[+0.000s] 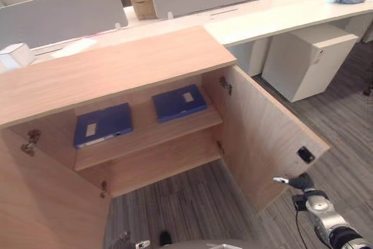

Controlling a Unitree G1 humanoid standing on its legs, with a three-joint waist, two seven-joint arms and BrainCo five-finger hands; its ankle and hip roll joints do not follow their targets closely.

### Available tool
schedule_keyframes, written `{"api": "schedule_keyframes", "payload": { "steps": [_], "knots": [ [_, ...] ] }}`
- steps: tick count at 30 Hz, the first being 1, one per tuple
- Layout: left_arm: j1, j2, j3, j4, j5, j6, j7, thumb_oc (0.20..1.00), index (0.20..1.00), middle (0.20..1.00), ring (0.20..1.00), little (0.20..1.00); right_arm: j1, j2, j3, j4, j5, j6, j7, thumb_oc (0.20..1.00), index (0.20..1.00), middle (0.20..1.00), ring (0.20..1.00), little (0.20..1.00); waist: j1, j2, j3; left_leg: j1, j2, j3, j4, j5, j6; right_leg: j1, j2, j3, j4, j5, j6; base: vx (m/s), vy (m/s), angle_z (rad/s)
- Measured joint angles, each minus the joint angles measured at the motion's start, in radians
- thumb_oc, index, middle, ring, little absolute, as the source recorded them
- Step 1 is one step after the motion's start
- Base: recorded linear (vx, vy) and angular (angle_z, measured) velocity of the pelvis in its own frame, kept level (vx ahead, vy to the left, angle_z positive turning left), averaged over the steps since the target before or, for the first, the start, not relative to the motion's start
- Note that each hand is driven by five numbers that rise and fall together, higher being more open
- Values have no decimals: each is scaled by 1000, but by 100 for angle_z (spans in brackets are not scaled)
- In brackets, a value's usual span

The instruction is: Put the empty folder in the office cabinet

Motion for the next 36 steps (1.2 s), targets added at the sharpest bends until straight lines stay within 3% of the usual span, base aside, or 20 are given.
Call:
{"api": "schedule_keyframes", "payload": {
  "steps": [5, 8, 14, 15, 17, 20, 27, 29, 32, 33, 34, 35, 36],
  "knots": [
    [-28, 0, 27, -2, 0, -2, 0, 1000, 1000, 1000, 1000, 1000, 5, 38, 118, -63, 2, 24, 5, 1000, 1000, 1000, 1000, 1000, 0, -15, -5, -15, 4, 1, -10, -19, 0, 1, 3, -10, -2, 7, -7, 4, 18, 2],
    [-38, 4, 43, -4, 0, -2, 0, 1000, 1000, 1000, 1000, 1000, 5, 30, 211, -137, -10, 26, 71, 1000, 1000, 1000, 1000, 1000, 17, -28, -9, -21, 5, 2, -10, -25, 6, 0, 2, -15, -2, 9, -13, 7, 43, 10],
    [4, 11, 68, -47, -2, -1, -1, 1000, 1000, 1000, 1000, 1000, -104, 148, 402, -259, -11, 41, 164, 1000, 1000, 1000, 1000, 1000, 93, -65, -19, -33, -15, -8, -10, -4, 22, 4, -12, -43, 3, 22, -3, -3, 35, 14],
    [4, 11, 68, -47, -2, -1, -1, 1000, 1000, 1000, 1000, 1000, -104, 148, 402, -259, -11, 41, 164, 1000, 1000, 1000, 1000, 1000, 93, -65, -19, -33, -15, -8, -10, -4, 22, 4, -12, -43, 3, 22, -3, 1, 11, 15],
    [-1, 16, 68, -54, -3, -1, 0, 1000, 1000, 1000, 1000, 1000, -212, 245, 415, -234, -29, 32, 181, 1000, 1000, 1000, 1000, 1000, 133, -74, -22, -43, -20, -35, -9, 6, 29, 13, -10, -69, 3, 20, -5, 6, 15, 34],
    [8, 24, 67, -61, -10, 0, 4, 1000, 1000, 1000, 1000, 1000, -347, 307, 398, -199, -40, 22, 177, 1000, 1000, 1000, 1000, 1000, 181, -81, -23, -52, -32, -65, -9, 2, 24, 27, -11, -99, 3, 9, -7, -6, 8, 32],
    [-21, 79, 82, -69, -44, 6, 24, 1000, 1000, 1000, 1000, 1000, -456, 464, 402, -189, -39, 0, 162, 1000, 1000, 1000, 1000, 1000, 236, -102, -26, -50, -38, -87, -10, 1, 25, 42, -11, -125, 3, 1, -12, -6, -11, 13],
    [-31, 98, 131, -57, -45, 8, 39, 1000, 1000, 1000, 1000, 1000, -443, 458, 402, -190, -39, 0, 159, 1000, 1000, 1000, 1000, 1000, 231, -100, -24, -49, -41, -86, -10, 1, 25, 43, -14, -122, 3, -2, -15, -29, -66, 2],
    [-80, 208, 264, 25, -40, 20, 44, 1000, 1000, 1000, 1000, 1000, -341, 346, 402, -231, -39, -6, 171, 1000, 1000, 1000, 1000, 1000, 206, -100, -26, -43, -34, -91, 0, 18, 33, 49, -6, -120, 3, -5, -11, -93, -131, 0],
    [-80, 208, 264, 25, -40, 20, 44, 1000, 1000, 1000, 1000, 1000, -341, 346, 402, -231, -39, -6, 171, 1000, 1000, 1000, 1000, 1000, 206, -100, -26, -43, -34, -91, 0, 18, 33, 49, -6, -120, 3, -5, -11, -94, -47, 6],
    [-84, 322, 338, 34, -41, 21, 54, 1000, 1000, 1000, 1000, 1000, -274, 247, 402, -244, -39, -4, 185, 1000, 1000, 1000, 1000, 1000, 203, -97, -24, -50, -22, -110, 0, 30, 18, 46, 8, -123, -2, -15, -11, -193, -16, 4],
    [-79, 401, 377, 37, -39, 17, 71, 1000, 1000, 1000, 1000, 1000, -224, 163, 397, -242, -39, 4, 187, 1000, 1000, 1000, 1000, 1000, 204, -74, -16, -54, -10, -117, 1, 43, 7, 45, 25, -124, -2, -20, -11, -193, -16, 4],
    [-79, 401, 377, 37, -39, 17, 71, 1000, 1000, 1000, 1000, 1000, -224, 163, 397, -242, -39, 4, 187, 1000, 1000, 1000, 1000, 1000, 204, -74, -16, -54, -10, -117, 1, 43, 7, 45, 25, -124, -2, -20, -11, -220, 25, 24]
  ]
}}
